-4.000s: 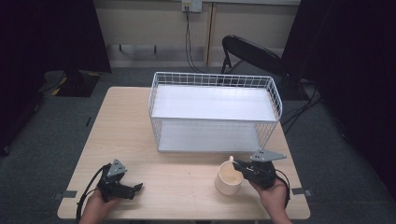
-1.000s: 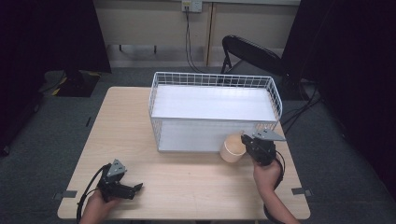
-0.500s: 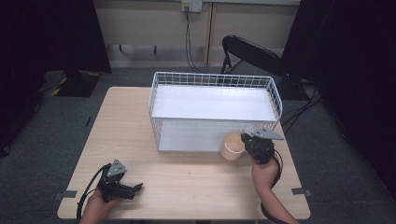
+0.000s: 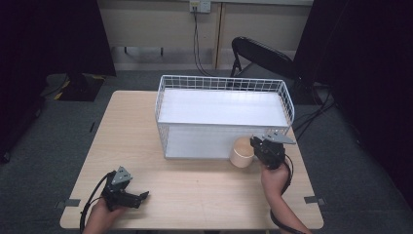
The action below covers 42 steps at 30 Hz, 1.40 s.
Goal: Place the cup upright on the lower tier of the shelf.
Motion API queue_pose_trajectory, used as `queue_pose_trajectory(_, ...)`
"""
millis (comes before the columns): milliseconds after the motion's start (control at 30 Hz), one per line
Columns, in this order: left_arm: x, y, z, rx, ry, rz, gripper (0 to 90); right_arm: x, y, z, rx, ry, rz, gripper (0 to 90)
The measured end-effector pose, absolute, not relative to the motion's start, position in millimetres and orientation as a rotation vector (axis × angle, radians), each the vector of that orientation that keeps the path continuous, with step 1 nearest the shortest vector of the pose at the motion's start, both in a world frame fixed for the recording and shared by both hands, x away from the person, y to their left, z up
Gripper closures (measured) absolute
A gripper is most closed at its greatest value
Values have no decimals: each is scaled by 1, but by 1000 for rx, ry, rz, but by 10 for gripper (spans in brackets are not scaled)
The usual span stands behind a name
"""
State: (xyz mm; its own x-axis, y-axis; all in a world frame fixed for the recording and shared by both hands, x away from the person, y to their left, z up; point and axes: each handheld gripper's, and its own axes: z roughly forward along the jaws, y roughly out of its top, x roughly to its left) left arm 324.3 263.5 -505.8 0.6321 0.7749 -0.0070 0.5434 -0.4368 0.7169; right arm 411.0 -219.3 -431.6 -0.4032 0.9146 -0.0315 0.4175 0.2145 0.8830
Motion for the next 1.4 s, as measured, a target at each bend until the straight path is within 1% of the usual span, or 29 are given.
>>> queue_pose_trajectory(133, 324, 263, -506, 2151, 1025, 424, 0, 412, -222, -432, 1247, 1911, 1136, 683)
queue_pose_trajectory(300, 324, 263, -506, 2151, 1026, 423, 0, 412, -226, -431, 1270, 1903, 1154, 544)
queue_pose_trajectory(433, 324, 263, -506, 2151, 1025, 423, 0, 410, -227, -427, 1277, 1911, 1173, 477)
queue_pose_trajectory(467, 324, 263, -506, 2151, 1025, 424, 0, 410, -227, -426, 1275, 1914, 1166, 475)
queue_pose_trajectory(500, 324, 263, -506, 2151, 1025, 424, 0, 410, -227, -426, 1272, 1919, 1162, 482)
queue_pose_trajectory(567, 324, 263, -506, 2151, 1025, 423, 0, 410, -228, -425, 1266, 1925, 1157, 551)
queue_pose_trajectory(600, 324, 263, -506, 2151, 1025, 423, 0, 411, -228, -426, 1261, 1930, 1152, 571)
queue_pose_trajectory(633, 324, 263, -506, 2151, 1025, 424, 0, 411, -228, -426, 1257, 1930, 1145, 605)
queue_pose_trajectory(667, 324, 263, -506, 2151, 1026, 423, 0, 412, -228, -426, 1255, 1937, 1147, 659)
queue_pose_trajectory(800, 324, 263, -506, 2151, 1025, 423, 0, 413, -227, -427, 1250, 1952, 1143, 774)
queue_pose_trajectory(867, 324, 263, -506, 2151, 1025, 424, 0, 413, -225, -426, 1237, 1958, 1137, 849)
queue_pose_trajectory(1300, 324, 263, -506, 2151, 1025, 424, 0, 422, -222, -427, 1271, 1896, 1120, 855)
queue_pose_trajectory(1367, 324, 263, -506, 2151, 1026, 423, 0, 422, -222, -427, 1276, 1896, 1125, 838)
queue_pose_trajectory(1400, 324, 263, -506, 2151, 1025, 424, 0, 421, -222, -427, 1278, 1890, 1125, 790)
